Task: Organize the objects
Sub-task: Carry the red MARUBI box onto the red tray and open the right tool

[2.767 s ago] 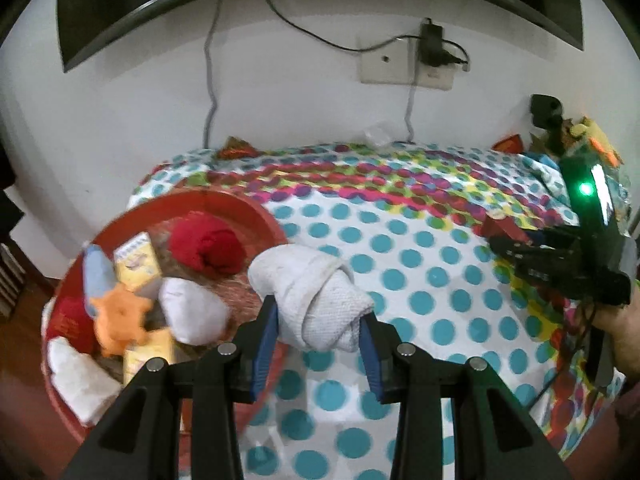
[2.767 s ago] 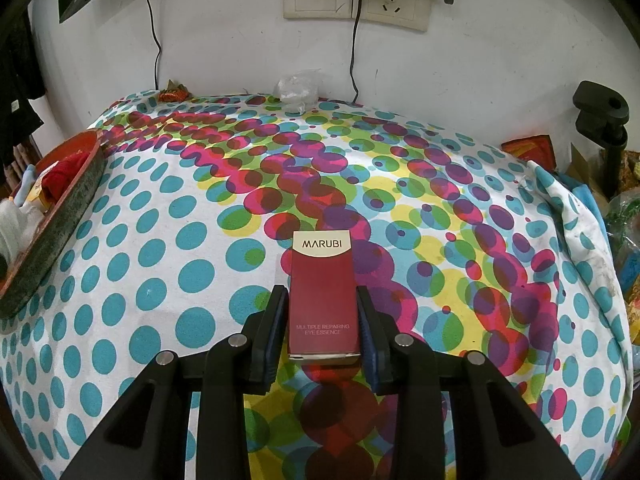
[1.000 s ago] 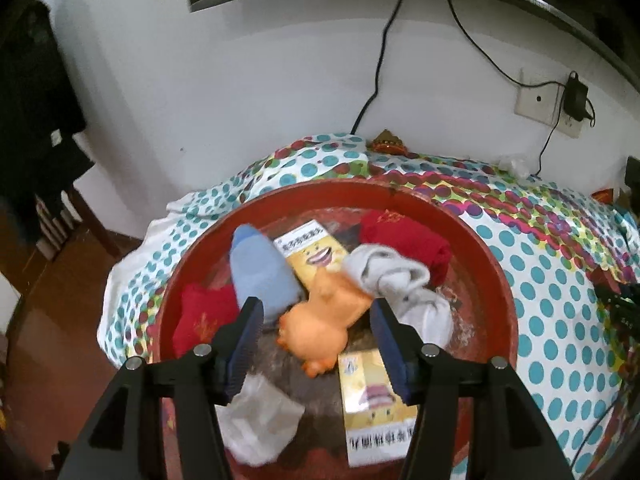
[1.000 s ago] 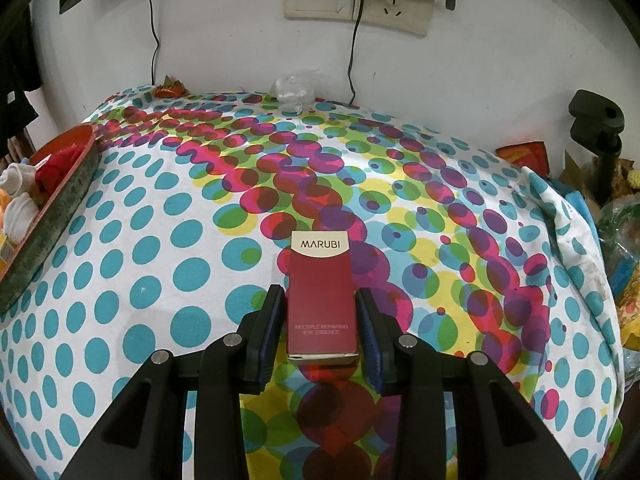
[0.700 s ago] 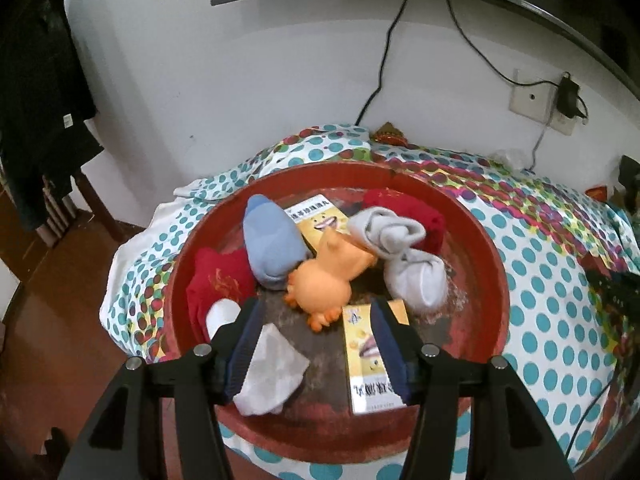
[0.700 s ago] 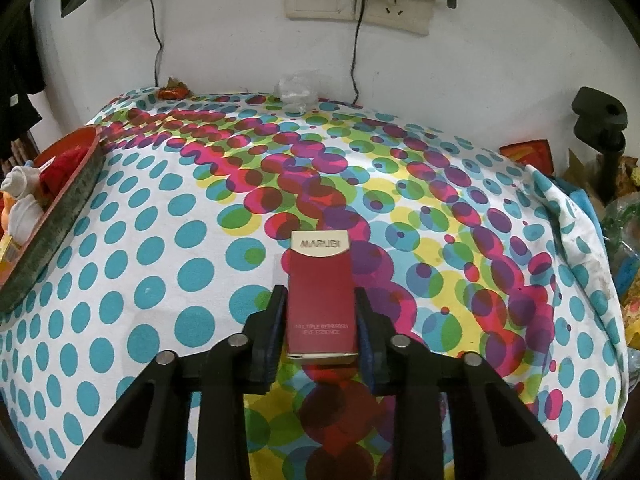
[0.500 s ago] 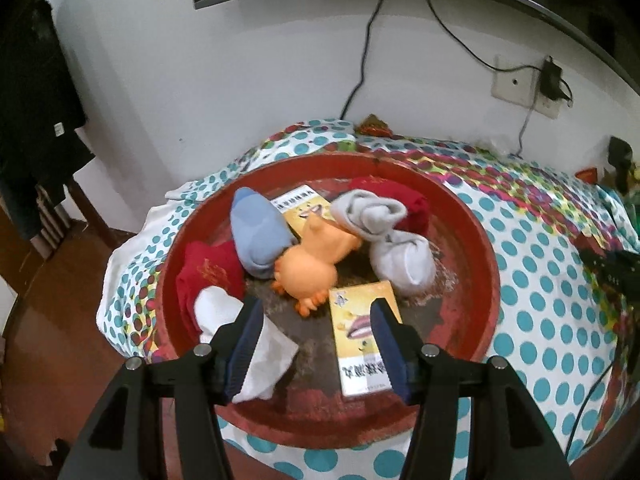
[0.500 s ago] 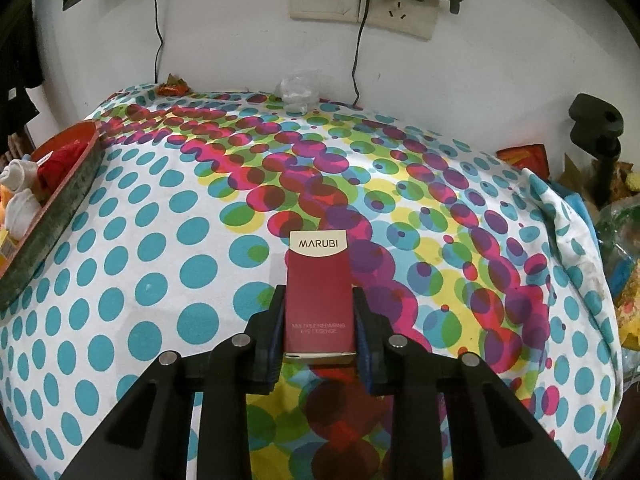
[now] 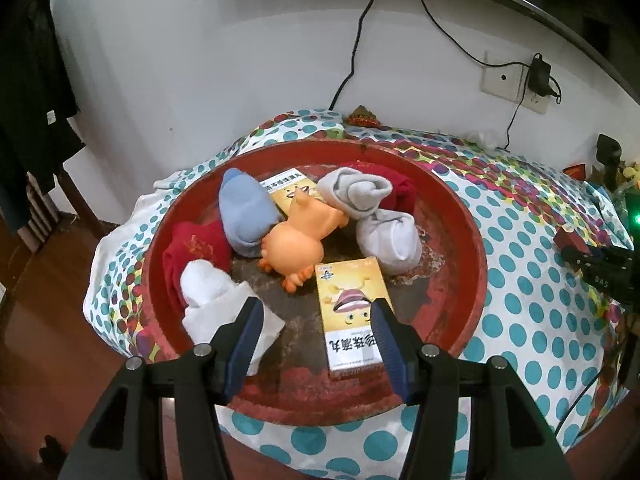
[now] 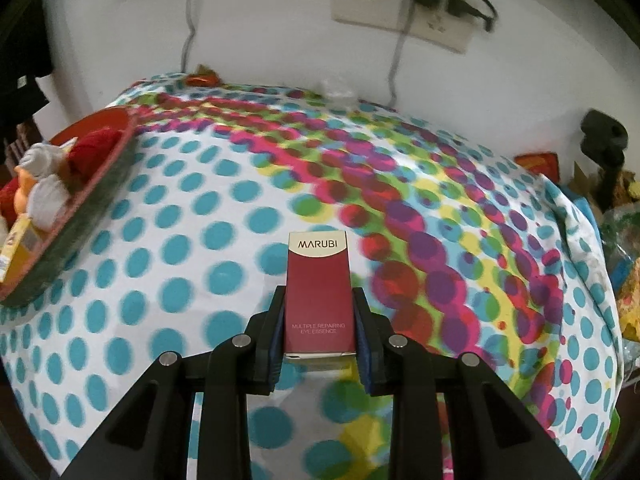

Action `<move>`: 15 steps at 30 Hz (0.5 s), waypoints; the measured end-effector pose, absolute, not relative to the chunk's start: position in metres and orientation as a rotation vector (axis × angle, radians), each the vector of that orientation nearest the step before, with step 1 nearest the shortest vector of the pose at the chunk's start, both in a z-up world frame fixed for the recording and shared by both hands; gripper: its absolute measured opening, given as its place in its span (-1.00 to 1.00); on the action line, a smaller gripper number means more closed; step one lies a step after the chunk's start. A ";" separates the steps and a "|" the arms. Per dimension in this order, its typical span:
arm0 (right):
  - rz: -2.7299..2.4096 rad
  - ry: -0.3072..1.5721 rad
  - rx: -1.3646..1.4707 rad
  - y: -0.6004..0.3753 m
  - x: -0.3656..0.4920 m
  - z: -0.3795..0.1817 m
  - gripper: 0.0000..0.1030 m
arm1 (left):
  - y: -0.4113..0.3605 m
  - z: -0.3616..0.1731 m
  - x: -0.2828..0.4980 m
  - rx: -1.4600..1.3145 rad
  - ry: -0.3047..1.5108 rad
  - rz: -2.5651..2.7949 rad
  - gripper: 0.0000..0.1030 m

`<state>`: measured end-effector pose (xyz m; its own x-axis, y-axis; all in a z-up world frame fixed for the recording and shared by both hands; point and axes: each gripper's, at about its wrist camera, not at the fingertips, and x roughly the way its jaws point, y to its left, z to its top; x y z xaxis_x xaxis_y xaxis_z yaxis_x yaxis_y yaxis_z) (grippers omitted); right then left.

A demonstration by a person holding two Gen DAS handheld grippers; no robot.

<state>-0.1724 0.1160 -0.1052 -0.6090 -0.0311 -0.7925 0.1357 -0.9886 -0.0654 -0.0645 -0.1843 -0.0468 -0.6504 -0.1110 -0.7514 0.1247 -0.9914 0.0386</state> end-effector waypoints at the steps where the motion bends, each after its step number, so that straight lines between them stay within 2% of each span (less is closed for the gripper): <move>1: -2.722 0.188 1.331 0.114 -0.171 -0.102 -0.47 | -0.185 -0.047 -0.063 1.244 0.029 -2.742 0.11; 10: -2.616 0.286 1.174 0.074 -0.149 -0.070 -0.47 | -0.201 -0.044 -0.054 1.208 0.047 -2.708 0.11; 15: -2.521 0.267 1.125 0.041 -0.135 -0.059 -0.47 | -0.214 -0.042 -0.051 1.178 0.075 -2.670 0.11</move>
